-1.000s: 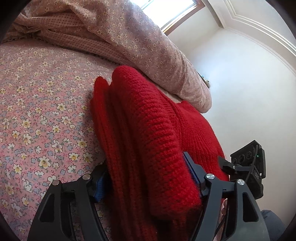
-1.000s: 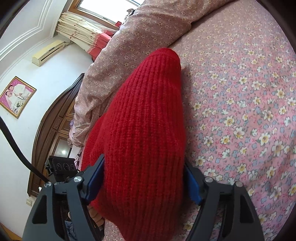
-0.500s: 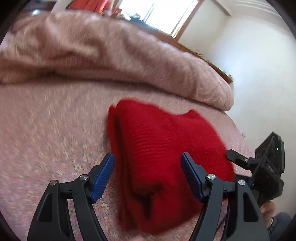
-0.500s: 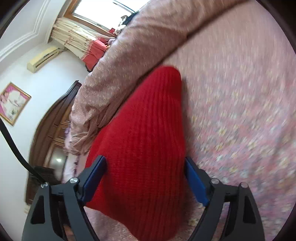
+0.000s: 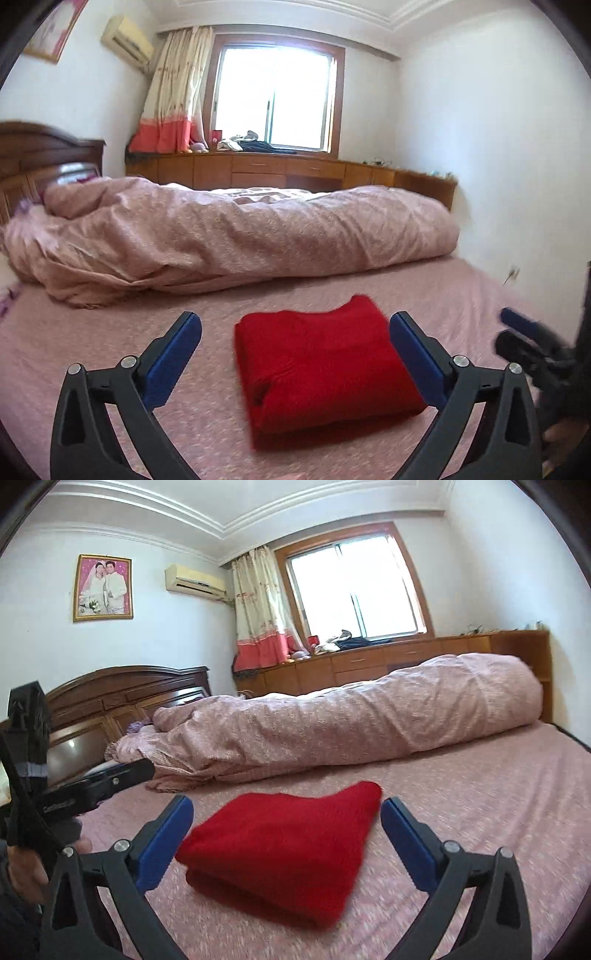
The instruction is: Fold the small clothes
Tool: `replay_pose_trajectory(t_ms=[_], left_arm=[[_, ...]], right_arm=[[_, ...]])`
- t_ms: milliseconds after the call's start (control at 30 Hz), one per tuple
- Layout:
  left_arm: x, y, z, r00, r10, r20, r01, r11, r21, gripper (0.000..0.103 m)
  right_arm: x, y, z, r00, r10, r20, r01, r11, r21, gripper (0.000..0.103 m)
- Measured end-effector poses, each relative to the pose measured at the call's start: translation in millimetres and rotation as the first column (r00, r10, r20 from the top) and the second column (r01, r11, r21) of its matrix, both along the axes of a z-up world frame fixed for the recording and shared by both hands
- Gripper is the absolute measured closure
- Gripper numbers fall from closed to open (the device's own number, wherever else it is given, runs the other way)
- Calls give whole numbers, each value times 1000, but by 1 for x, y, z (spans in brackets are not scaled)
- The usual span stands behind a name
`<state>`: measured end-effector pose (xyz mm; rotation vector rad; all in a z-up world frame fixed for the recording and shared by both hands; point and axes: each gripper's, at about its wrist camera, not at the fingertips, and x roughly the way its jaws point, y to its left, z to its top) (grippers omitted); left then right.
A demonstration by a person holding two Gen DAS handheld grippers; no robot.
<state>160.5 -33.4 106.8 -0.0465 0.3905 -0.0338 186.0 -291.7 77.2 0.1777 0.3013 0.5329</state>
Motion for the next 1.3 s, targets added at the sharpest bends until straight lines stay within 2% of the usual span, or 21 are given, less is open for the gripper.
replay_pose_trajectory(t_ms=[167, 333, 433, 467, 600, 700, 967, 1300], left_arm=[[-2, -2, -35, 999, -18, -39, 19, 1000, 2, 4], [16, -14, -95, 991, -6, -137, 15, 998, 67, 4], [23, -18, -117, 984, -16, -175, 29, 997, 72, 4], [25, -20, -118, 983, -17, -184, 32, 996, 79, 4], [17, -27, -117, 989, -57, -133, 70, 993, 99, 4], [18, -31, -121, 988, -45, -150, 63, 991, 122, 4], [25, -16, -125, 980, -42, -195, 51, 998, 39, 4], [25, -26, -126, 978, -56, -201, 70, 996, 63, 4]], right_arm=[[-20, -3, -16, 996, -82, 25, 84, 993, -81, 0], [-18, -2, -40, 992, -124, -8, 122, 984, -130, 0], [-11, 7, -54, 991, -133, -20, 128, 978, -164, 0], [-8, 10, -59, 990, -142, -22, 136, 974, -179, 0], [1, 21, -71, 987, -144, -73, 122, 961, -247, 0], [0, 25, -73, 990, -118, -73, 95, 961, -258, 0], [0, 23, -74, 990, -121, -73, 100, 964, -247, 0], [5, 20, -78, 986, -123, -110, 93, 965, -243, 0]])
